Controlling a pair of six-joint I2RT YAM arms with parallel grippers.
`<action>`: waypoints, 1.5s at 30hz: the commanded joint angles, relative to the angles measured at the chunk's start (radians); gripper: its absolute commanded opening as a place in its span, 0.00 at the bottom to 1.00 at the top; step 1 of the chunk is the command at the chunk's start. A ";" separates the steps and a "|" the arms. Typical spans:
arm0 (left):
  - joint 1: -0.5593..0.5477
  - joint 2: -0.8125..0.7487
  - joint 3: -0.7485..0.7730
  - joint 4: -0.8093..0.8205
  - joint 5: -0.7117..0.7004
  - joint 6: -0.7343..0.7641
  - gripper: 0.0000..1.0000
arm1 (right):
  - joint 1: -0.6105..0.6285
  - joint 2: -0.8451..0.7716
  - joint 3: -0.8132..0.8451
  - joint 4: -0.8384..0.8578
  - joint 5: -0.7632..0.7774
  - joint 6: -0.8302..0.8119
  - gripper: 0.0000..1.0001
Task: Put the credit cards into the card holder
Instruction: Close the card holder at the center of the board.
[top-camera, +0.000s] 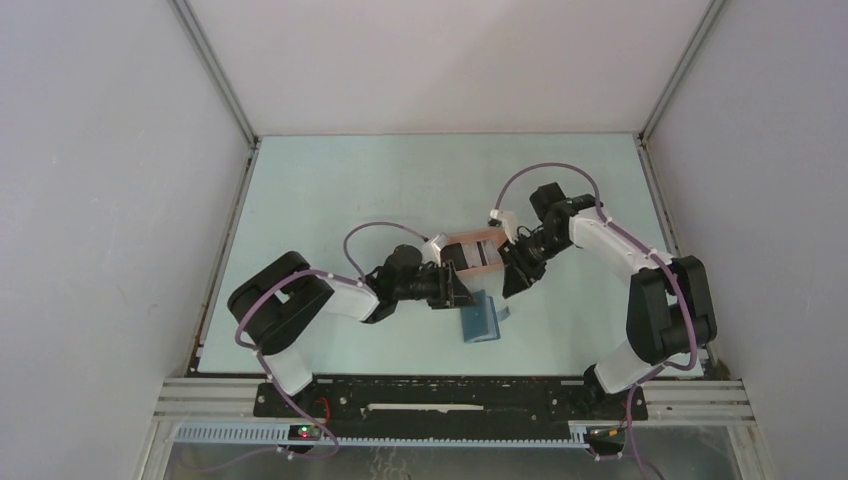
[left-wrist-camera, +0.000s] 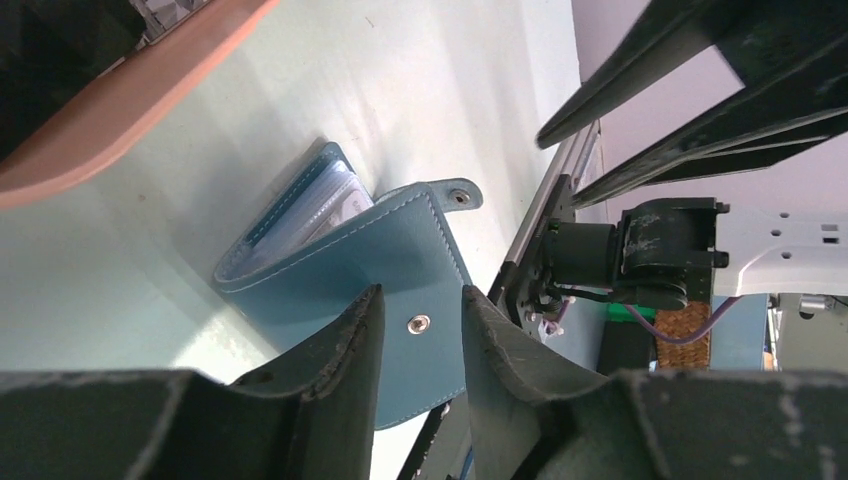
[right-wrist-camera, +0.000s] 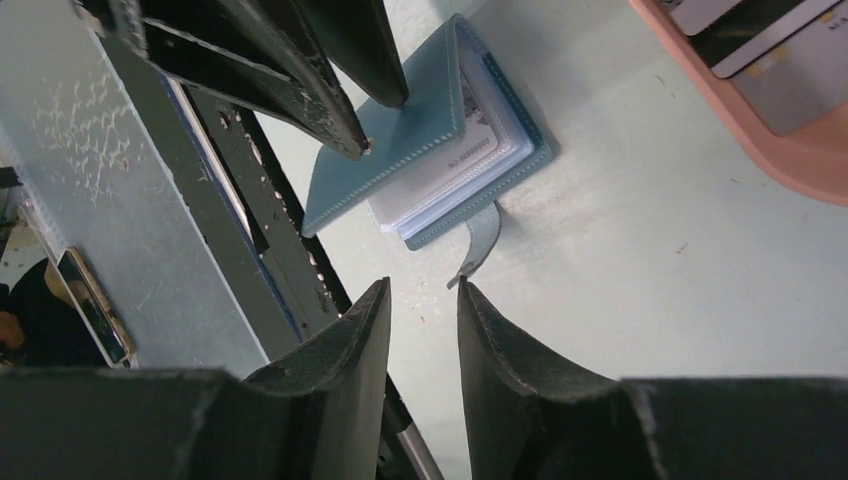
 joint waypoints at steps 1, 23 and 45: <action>-0.023 0.045 0.060 0.017 0.010 0.011 0.38 | -0.029 -0.047 0.023 -0.023 -0.040 -0.036 0.40; -0.088 0.064 0.146 -0.236 -0.129 0.125 0.10 | 0.038 0.031 -0.055 0.004 0.102 -0.018 0.45; -0.100 0.005 0.099 -0.159 -0.136 0.102 0.09 | 0.069 0.062 -0.060 0.074 0.163 0.070 0.00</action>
